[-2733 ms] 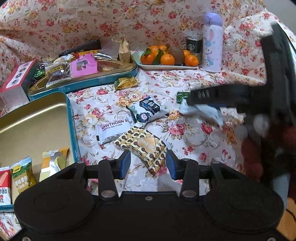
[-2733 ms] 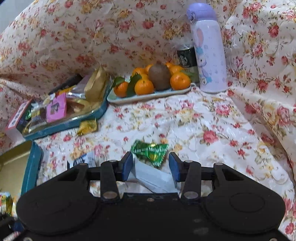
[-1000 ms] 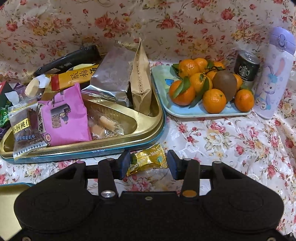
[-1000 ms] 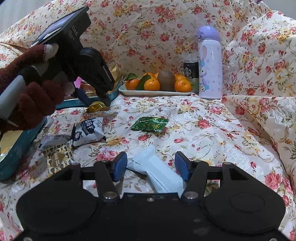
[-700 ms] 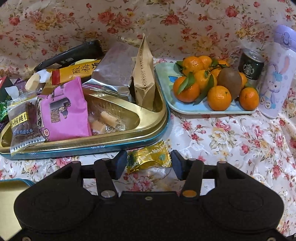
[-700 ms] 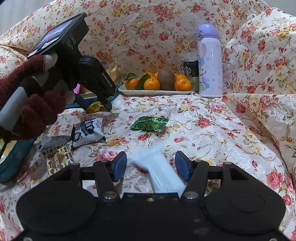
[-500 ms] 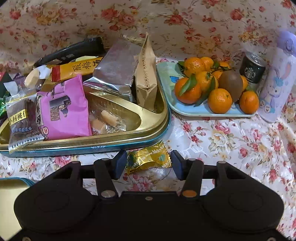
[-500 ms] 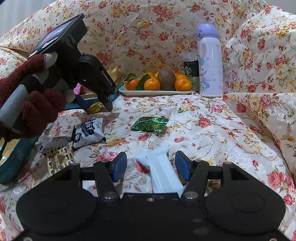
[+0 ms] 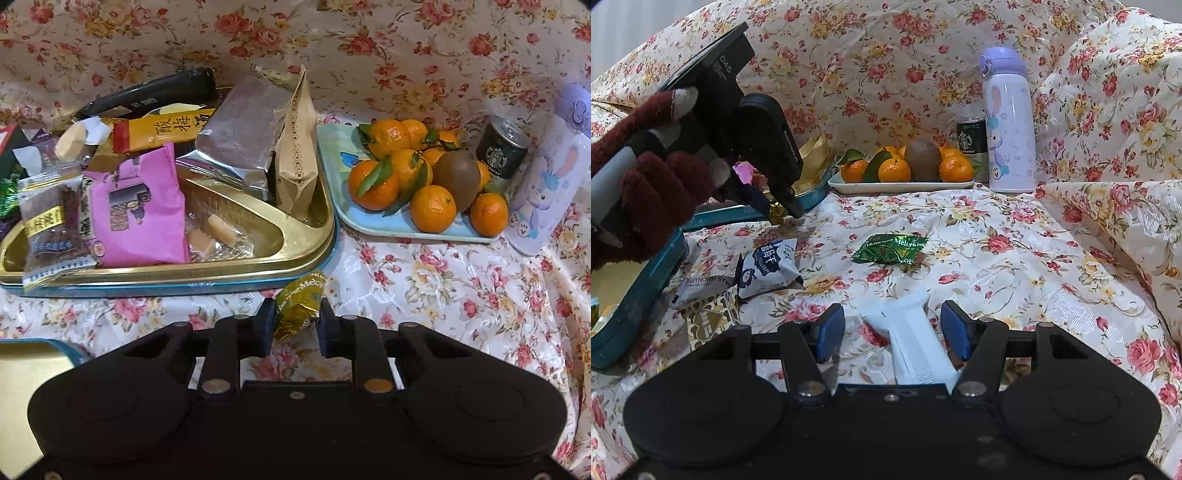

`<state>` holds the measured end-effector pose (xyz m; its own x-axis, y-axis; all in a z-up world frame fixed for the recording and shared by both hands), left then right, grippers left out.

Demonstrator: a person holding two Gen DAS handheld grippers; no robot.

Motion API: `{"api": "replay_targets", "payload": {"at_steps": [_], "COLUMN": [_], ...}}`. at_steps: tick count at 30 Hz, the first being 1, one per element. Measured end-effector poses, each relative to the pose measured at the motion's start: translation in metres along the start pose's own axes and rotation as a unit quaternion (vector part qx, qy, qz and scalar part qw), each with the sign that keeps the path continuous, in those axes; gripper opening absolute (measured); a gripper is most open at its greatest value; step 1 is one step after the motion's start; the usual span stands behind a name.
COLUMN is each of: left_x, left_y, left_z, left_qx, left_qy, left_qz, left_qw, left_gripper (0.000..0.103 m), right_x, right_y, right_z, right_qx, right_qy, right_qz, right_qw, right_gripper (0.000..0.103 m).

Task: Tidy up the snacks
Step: 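Grasp the gold-wrapped candy beside the snack tray with the left gripper, then lift the gold candy with left gripper while right grasps the white green-label packet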

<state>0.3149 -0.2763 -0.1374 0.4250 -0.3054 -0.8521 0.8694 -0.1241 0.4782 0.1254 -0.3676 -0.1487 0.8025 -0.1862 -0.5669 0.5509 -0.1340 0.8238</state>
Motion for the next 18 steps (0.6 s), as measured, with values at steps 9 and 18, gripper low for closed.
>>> {"api": "replay_targets", "payload": {"at_steps": [9, 18], "left_x": [-0.061, -0.115], "left_y": [-0.041, -0.103], "left_z": [0.014, 0.022], "left_qx": [0.050, 0.081], "left_qy": [-0.027, -0.026], "left_qz": [0.018, 0.056], "left_qw": [0.9982, 0.9948], "left_gripper": [0.030, 0.030], "right_x": [-0.001, -0.002], "right_y": [0.000, 0.000], "right_z": [0.000, 0.000], "right_qx": [0.003, 0.004], "right_qy": [0.001, 0.001], "right_qz": [0.001, 0.001], "right_qw": [1.000, 1.000], "right_gripper": [0.063, 0.063]}}
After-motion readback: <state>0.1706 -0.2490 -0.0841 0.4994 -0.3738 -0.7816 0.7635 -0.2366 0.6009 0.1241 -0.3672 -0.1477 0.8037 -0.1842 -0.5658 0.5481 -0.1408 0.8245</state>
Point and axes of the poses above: each gripper's, at about its wrist camera, not at the fingertips, and x roughly the way its jaws point, z to its right, y to its top, the point moved 10 cm from there along x, roughly the way its jaws point, and after that the axes turned 5 degrees about -y, right-handed, at the moved point
